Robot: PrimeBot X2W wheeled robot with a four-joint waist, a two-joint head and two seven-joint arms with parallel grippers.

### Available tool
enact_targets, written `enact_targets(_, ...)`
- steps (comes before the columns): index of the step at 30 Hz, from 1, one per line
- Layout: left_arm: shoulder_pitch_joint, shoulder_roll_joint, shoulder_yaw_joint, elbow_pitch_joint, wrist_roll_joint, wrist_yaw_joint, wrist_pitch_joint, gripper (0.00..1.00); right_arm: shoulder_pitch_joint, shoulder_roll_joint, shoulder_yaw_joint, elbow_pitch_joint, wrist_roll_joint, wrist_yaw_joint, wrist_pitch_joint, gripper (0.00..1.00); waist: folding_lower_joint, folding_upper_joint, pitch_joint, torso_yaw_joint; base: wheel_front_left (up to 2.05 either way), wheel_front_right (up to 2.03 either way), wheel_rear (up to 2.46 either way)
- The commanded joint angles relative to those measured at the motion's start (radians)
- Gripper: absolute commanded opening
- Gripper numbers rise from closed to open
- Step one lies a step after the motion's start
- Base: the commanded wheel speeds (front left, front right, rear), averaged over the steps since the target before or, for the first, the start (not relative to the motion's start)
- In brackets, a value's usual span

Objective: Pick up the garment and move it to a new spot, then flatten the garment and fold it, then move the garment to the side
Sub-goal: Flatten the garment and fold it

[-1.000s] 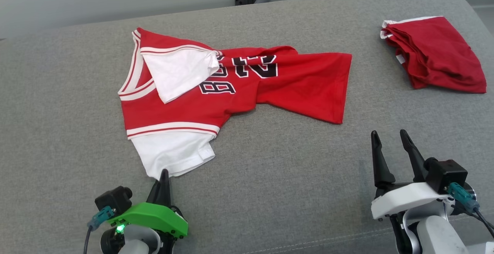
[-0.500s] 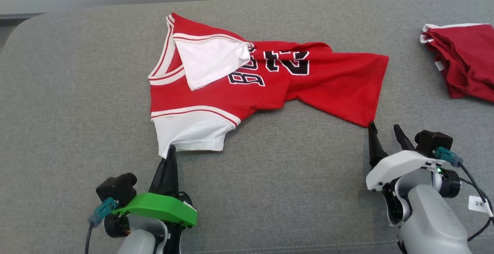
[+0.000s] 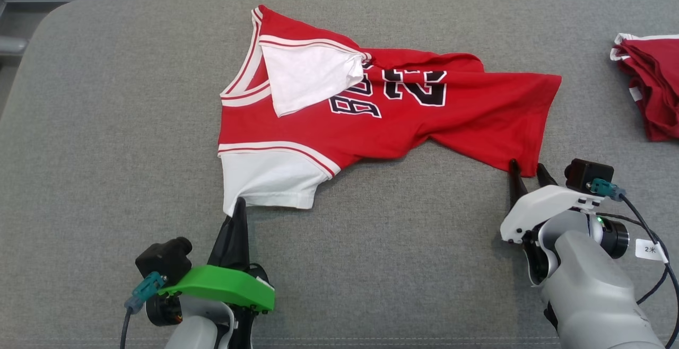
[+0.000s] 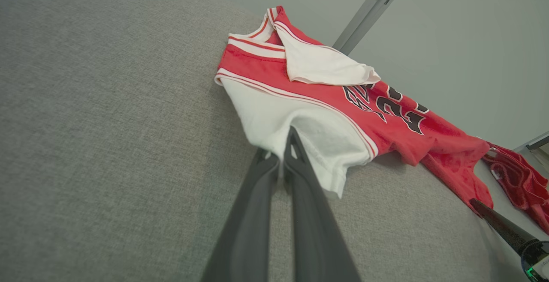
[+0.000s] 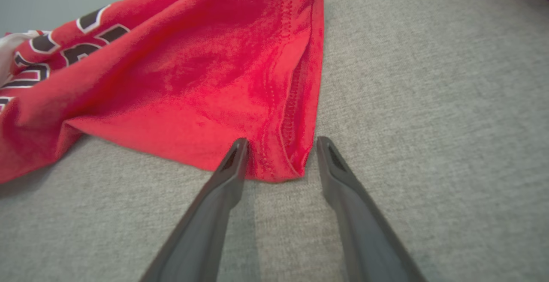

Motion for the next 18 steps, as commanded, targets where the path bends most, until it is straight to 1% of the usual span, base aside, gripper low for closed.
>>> enact_targets(1, 0.011, 0.004, 0.003, -0.003, 0.007, 0.005, -0.003, 0.00, -0.001, 0.002, 0.006, 0.018, -0.015, 0.000, 0.004, 0.47, 0.0000, 0.0097, -0.001, 0.000, 0.00, 0.00, 0.00)
enact_targets(3, 0.013, 0.004, 0.005, -0.003, 0.007, 0.006, -0.003, 0.00, -0.011, 0.003, 0.011, 0.034, -0.022, 0.000, 0.004, 0.27, 0.0000, 0.0097, -0.004, 0.000, 0.00, 0.00, 0.00)
enact_targets(4, 0.013, 0.004, 0.005, -0.003, 0.006, 0.007, -0.003, 0.00, -0.015, 0.003, 0.013, 0.038, -0.026, 0.000, 0.004, 0.15, 0.0000, 0.0097, -0.005, -0.001, 0.00, 0.00, 0.00)
enact_targets(5, 0.012, 0.004, 0.006, -0.003, 0.006, 0.007, -0.003, 0.00, -0.020, 0.003, 0.013, 0.035, -0.026, 0.000, 0.004, 0.00, 0.0000, 0.0097, -0.006, -0.001, 0.00, 0.00, 0.00)
enact_targets(10, 0.010, 0.006, 0.022, -0.015, 0.015, 0.005, -0.003, 0.00, -0.019, 0.000, 0.005, -0.033, -0.012, 0.000, 0.002, 0.00, 0.0000, 0.0097, -0.015, -0.011, 0.00, 0.00, 0.00)
enact_targets(13, 0.005, 0.008, 0.033, -0.033, 0.026, 0.000, -0.003, 0.00, 0.001, 0.000, 0.011, -0.108, 0.009, 0.000, 0.002, 0.00, 0.0000, 0.0097, -0.025, -0.021, 0.00, 0.00, 0.00)
enact_targets(17, -0.008, 0.011, 0.049, -0.072, 0.040, -0.004, -0.003, 0.00, 0.036, 0.000, 0.030, -0.239, 0.047, 0.000, 0.002, 0.00, 0.0000, 0.0097, -0.045, -0.037, 0.00, 0.00, 0.00)
enact_targets(18, -0.014, 0.015, 0.059, -0.099, 0.049, -0.006, -0.003, 0.00, 0.060, 0.000, 0.037, -0.312, 0.062, 0.000, 0.002, 0.00, 0.0000, 0.0097, -0.057, -0.047, 0.00, 0.00, 0.00)
